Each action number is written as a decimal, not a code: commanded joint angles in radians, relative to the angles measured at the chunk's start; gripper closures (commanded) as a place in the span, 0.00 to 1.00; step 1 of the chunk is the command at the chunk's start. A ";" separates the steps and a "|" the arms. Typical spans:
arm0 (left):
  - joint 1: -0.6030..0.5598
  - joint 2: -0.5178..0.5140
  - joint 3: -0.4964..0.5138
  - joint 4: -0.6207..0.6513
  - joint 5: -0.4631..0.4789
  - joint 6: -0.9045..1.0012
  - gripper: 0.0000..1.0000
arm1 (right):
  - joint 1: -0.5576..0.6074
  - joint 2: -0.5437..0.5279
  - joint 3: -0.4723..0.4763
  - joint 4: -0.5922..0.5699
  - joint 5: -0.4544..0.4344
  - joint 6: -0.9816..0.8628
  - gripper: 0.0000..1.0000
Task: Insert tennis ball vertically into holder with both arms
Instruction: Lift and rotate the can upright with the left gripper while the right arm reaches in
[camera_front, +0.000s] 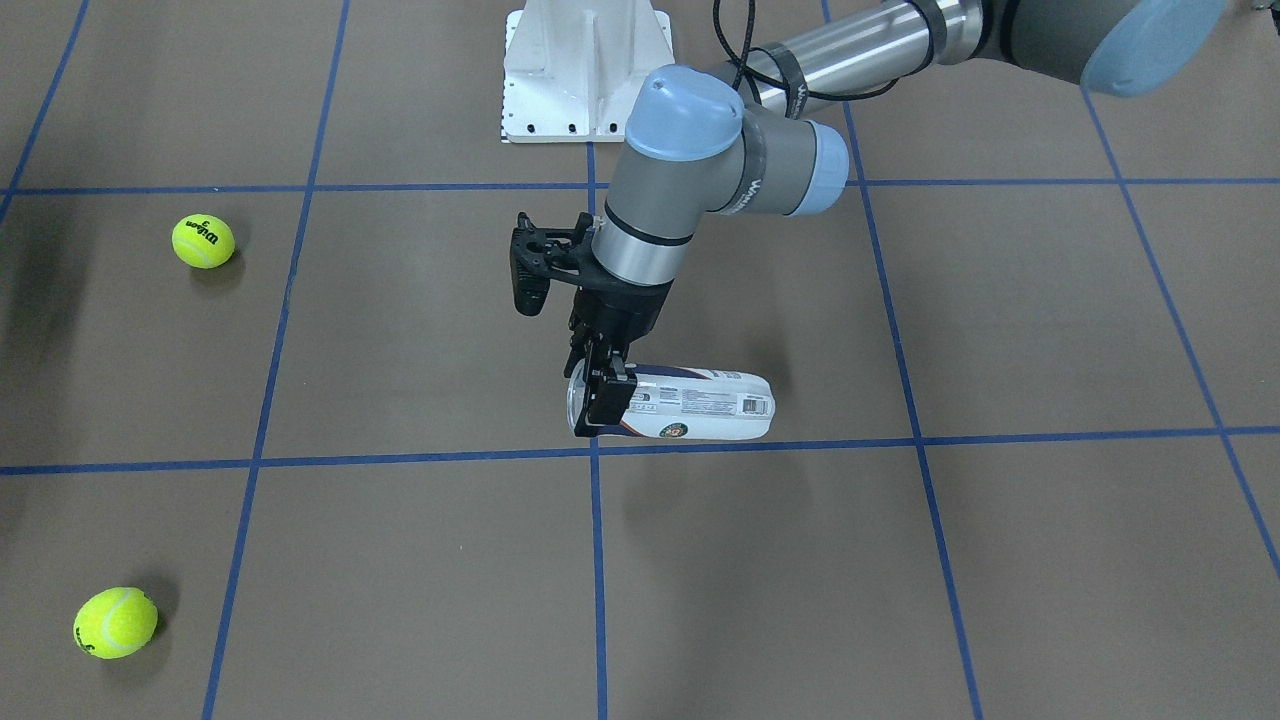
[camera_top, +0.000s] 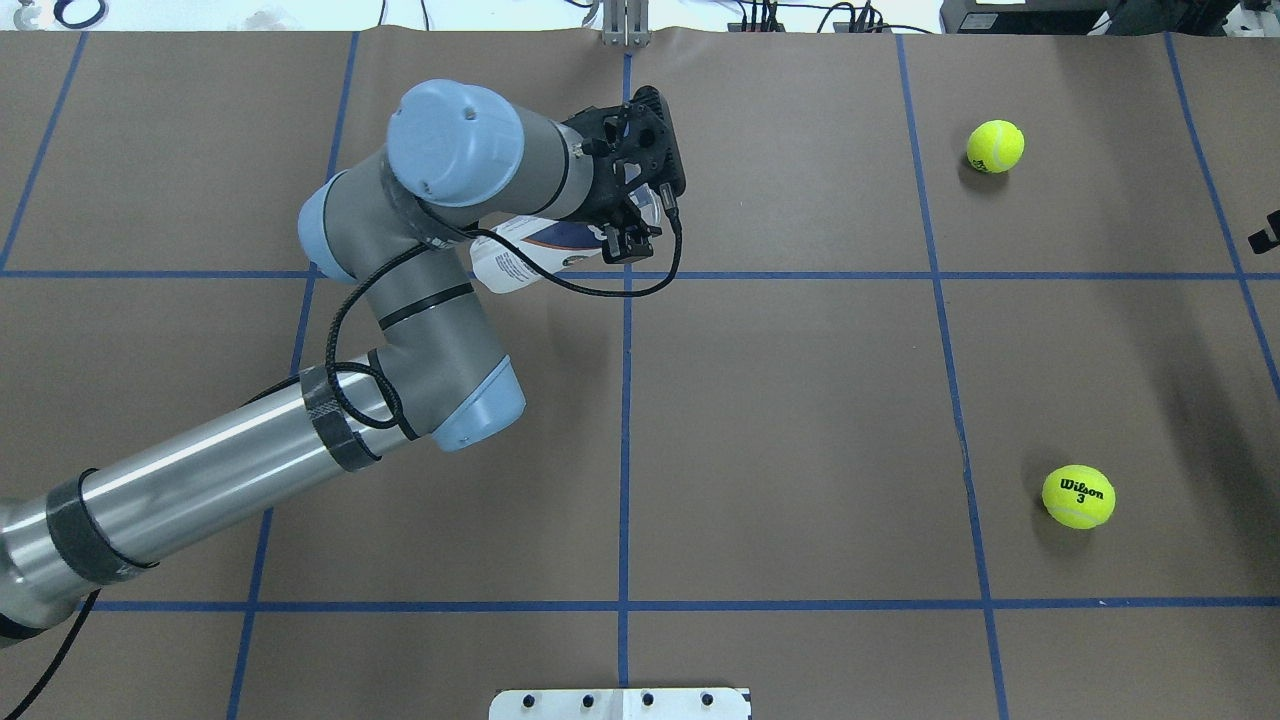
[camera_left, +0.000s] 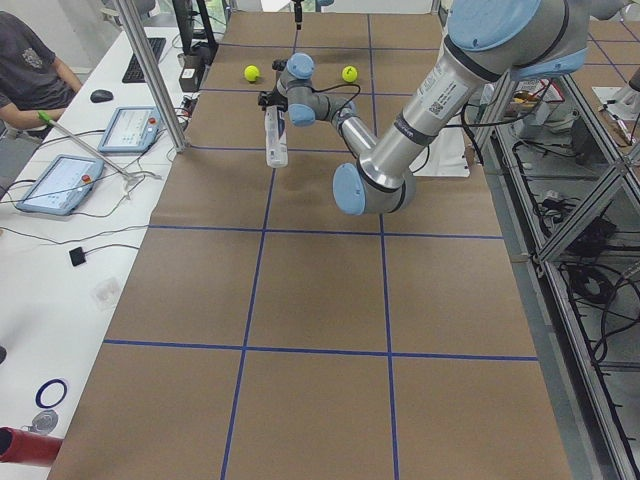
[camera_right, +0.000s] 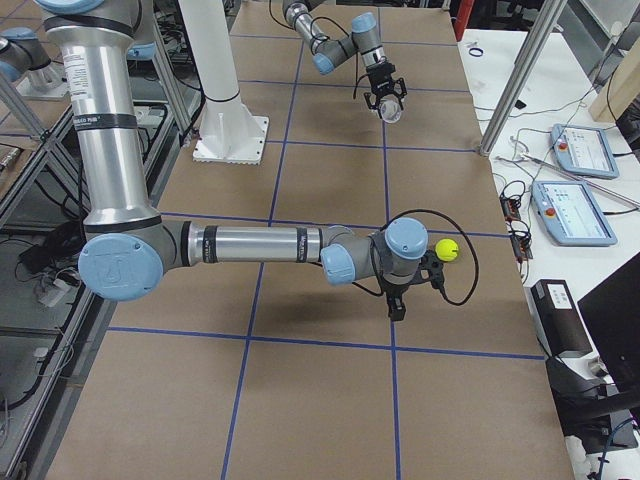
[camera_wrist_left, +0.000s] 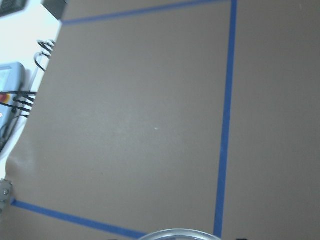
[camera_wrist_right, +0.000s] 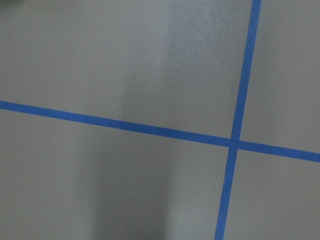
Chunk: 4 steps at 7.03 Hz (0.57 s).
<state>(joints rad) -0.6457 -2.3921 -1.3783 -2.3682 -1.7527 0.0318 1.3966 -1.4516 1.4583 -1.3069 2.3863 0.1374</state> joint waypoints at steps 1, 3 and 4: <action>-0.005 0.079 0.008 -0.420 0.054 -0.256 0.24 | -0.037 0.042 -0.027 0.000 -0.001 0.005 0.00; 0.011 0.100 0.011 -0.602 0.178 -0.349 0.24 | -0.053 0.080 -0.032 0.000 -0.001 0.063 0.00; 0.014 0.097 0.019 -0.667 0.214 -0.380 0.24 | -0.068 0.111 -0.032 0.000 -0.001 0.132 0.00</action>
<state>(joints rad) -0.6371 -2.2998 -1.3659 -2.9420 -1.5883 -0.3054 1.3455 -1.3747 1.4279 -1.3070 2.3854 0.1994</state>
